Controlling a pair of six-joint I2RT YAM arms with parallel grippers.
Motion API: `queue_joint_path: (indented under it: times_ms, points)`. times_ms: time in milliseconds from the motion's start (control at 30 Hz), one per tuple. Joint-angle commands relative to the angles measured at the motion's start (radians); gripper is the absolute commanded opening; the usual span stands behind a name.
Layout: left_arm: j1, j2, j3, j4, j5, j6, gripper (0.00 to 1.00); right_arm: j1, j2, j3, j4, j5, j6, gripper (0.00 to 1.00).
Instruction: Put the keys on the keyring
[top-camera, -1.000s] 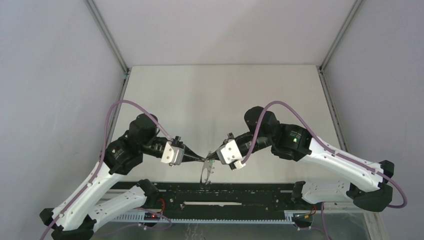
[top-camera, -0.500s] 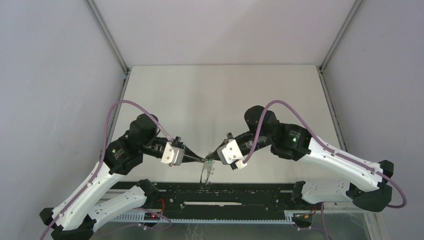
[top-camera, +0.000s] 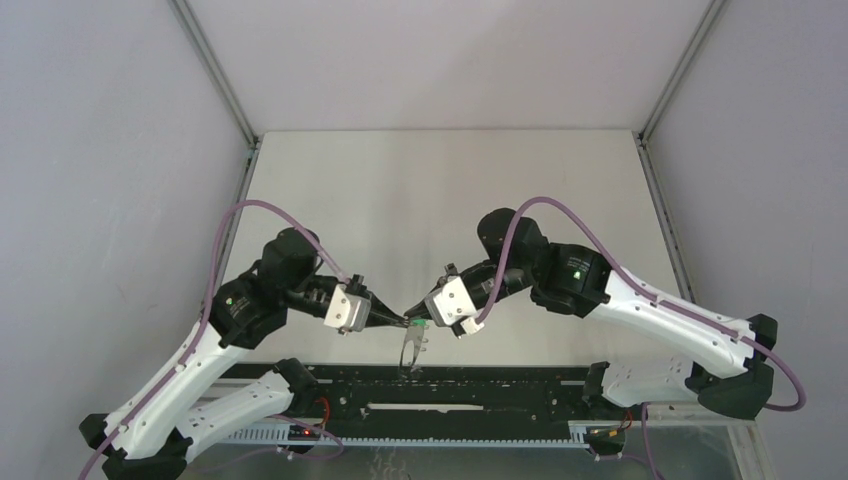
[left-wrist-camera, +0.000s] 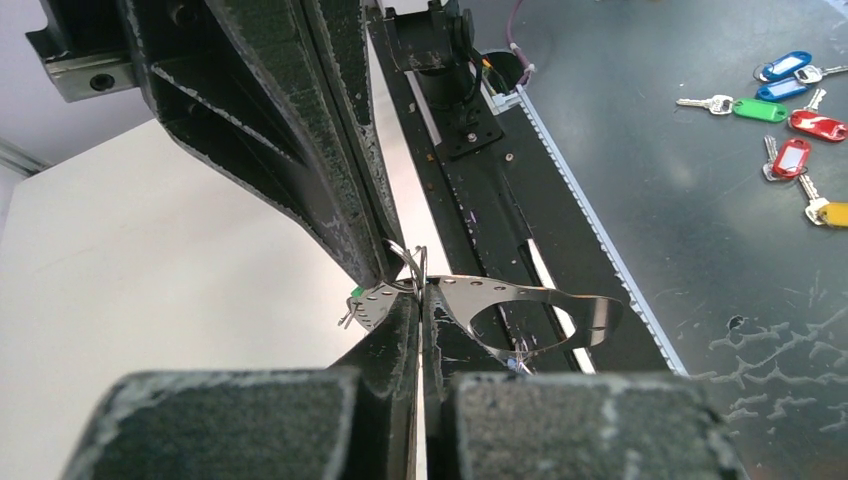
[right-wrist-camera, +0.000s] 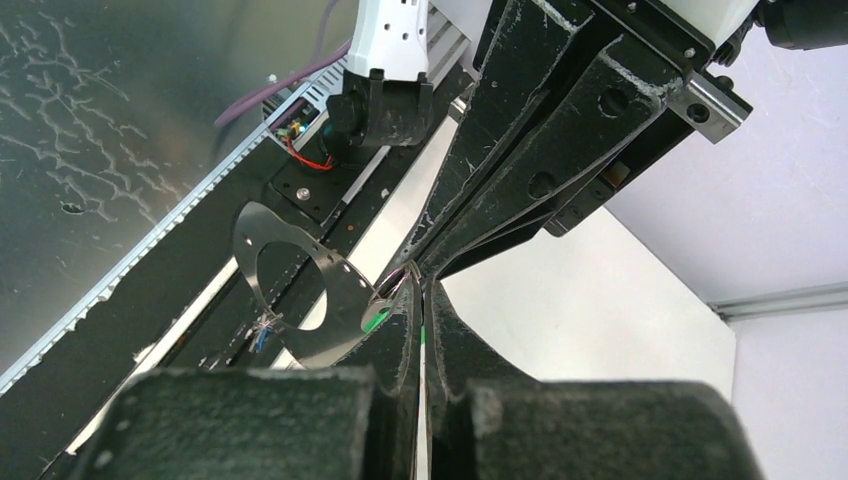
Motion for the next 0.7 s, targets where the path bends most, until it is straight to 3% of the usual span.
queue_joint_path:
  times_ms: [0,167,400,567,667]
  points:
    - [-0.021,0.004,0.067,0.035,0.021,0.027,0.0,-0.01,0.024,0.046,0.097,0.01,0.018,0.0]
    - [-0.021,0.003,0.063,0.112,-0.019,-0.033,0.0,-0.024,0.066,0.083,0.097,0.034,0.078,0.0]
    - [-0.022,-0.046,-0.032,0.501,-0.19,-0.388,0.0,-0.009,0.087,0.105,0.117,0.116,0.164,0.0]
    - [-0.021,-0.051,-0.069,0.681,-0.236,-0.531,0.0,-0.009,0.098,0.143,0.115,0.134,0.231,0.0]
    - [-0.023,-0.063,-0.099,0.796,-0.286,-0.58,0.0,-0.045,0.154,0.265,0.027,0.043,0.289,0.0]
